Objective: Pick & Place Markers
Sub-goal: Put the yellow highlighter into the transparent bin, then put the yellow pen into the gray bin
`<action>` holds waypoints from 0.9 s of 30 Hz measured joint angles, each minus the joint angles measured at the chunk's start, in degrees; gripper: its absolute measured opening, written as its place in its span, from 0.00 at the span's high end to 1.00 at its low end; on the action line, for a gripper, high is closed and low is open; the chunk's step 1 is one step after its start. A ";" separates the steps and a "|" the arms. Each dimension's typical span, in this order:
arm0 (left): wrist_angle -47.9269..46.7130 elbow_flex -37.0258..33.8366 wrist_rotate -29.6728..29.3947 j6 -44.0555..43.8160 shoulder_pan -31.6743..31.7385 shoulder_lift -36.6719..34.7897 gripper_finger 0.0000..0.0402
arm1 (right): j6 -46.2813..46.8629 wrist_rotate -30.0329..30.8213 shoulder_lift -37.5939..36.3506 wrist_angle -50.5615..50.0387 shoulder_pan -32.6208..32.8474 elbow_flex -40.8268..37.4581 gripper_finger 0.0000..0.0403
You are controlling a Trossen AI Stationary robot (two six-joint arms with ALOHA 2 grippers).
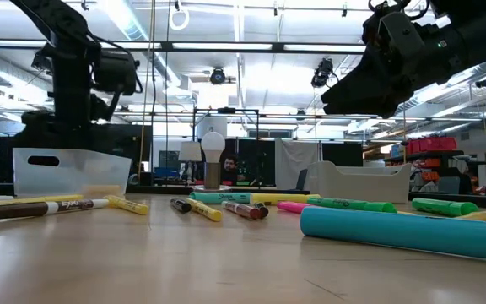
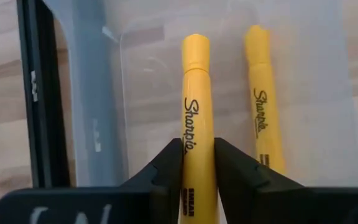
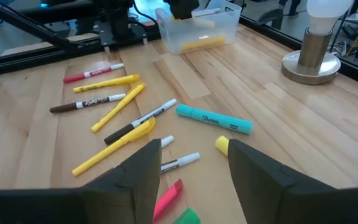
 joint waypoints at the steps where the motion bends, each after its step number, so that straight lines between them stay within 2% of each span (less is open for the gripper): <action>1: 0.78 0.00 -0.05 0.27 0.00 0.74 0.76 | 0.00 -0.01 0.00 -0.04 0.00 0.00 0.53; 8: 6.14 0.00 -0.41 5.77 0.00 2.84 0.61 | 0.00 -0.01 0.00 -0.11 0.00 0.00 0.53; 13: 3.01 1.45 -0.43 8.92 -0.01 0.62 0.52 | 1.06 -0.01 0.00 -0.15 0.00 0.00 0.53; 17: -1.03 4.09 -0.47 8.91 -1.62 -3.40 0.49 | 1.31 -0.01 0.00 -0.21 -0.02 0.00 0.53; 22: 1.04 4.66 -0.45 7.93 -8.31 -11.18 0.50 | 1.79 -0.01 0.00 -0.34 -0.02 0.00 0.53; 27: 7.76 4.66 -1.46 4.48 -20.35 -16.14 0.53 | 2.86 0.01 0.00 -0.52 -0.02 0.00 0.53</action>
